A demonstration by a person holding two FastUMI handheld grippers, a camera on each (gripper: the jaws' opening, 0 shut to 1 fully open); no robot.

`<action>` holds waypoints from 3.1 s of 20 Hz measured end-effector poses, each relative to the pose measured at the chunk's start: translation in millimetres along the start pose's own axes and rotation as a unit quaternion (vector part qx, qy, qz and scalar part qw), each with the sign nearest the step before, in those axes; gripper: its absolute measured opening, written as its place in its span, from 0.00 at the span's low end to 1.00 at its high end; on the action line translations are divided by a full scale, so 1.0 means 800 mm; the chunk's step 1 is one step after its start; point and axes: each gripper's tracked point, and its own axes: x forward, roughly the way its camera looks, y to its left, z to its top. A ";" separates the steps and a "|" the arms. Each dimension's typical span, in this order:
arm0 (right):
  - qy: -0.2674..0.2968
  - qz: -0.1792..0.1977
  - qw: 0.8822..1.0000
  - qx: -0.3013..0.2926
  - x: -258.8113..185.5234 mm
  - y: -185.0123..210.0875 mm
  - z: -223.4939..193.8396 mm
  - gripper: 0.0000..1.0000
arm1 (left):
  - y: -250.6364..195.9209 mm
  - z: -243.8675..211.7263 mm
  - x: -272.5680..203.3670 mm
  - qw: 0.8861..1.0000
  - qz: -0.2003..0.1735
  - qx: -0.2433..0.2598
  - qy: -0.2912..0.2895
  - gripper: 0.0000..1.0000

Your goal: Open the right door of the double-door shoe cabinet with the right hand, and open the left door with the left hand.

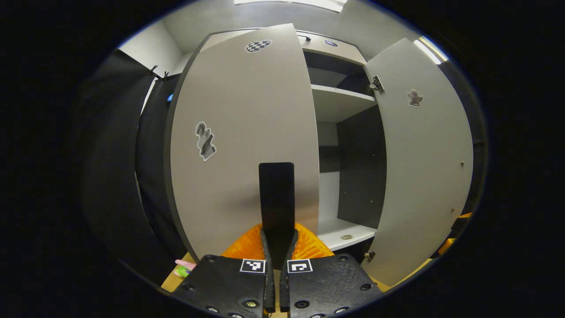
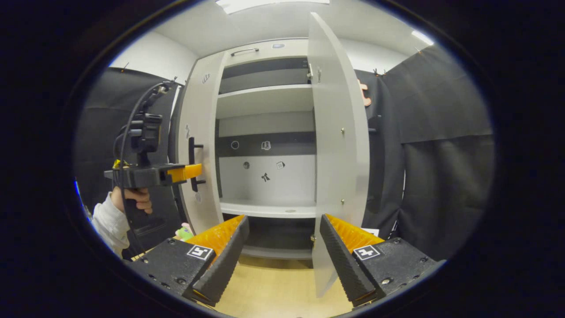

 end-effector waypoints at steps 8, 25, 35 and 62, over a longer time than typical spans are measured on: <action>0.001 0.007 1.000 0.001 0.002 0.026 -0.003 1.00 | 0.044 -0.001 -0.069 1.000 0.019 0.006 -0.001 0.04; -0.001 0.027 1.000 -0.001 0.032 0.072 -0.003 1.00 | 0.171 -0.010 -0.139 0.994 0.097 0.041 -0.007 0.02; 0.007 0.015 1.000 -0.003 0.042 0.065 -0.006 1.00 | 0.217 -0.017 -0.146 0.998 0.068 -0.009 -0.015 0.00; -0.017 -0.035 0.999 -0.021 0.021 0.021 0.006 1.00 | -0.002 -0.061 -0.109 0.999 0.012 -0.030 -0.008 0.31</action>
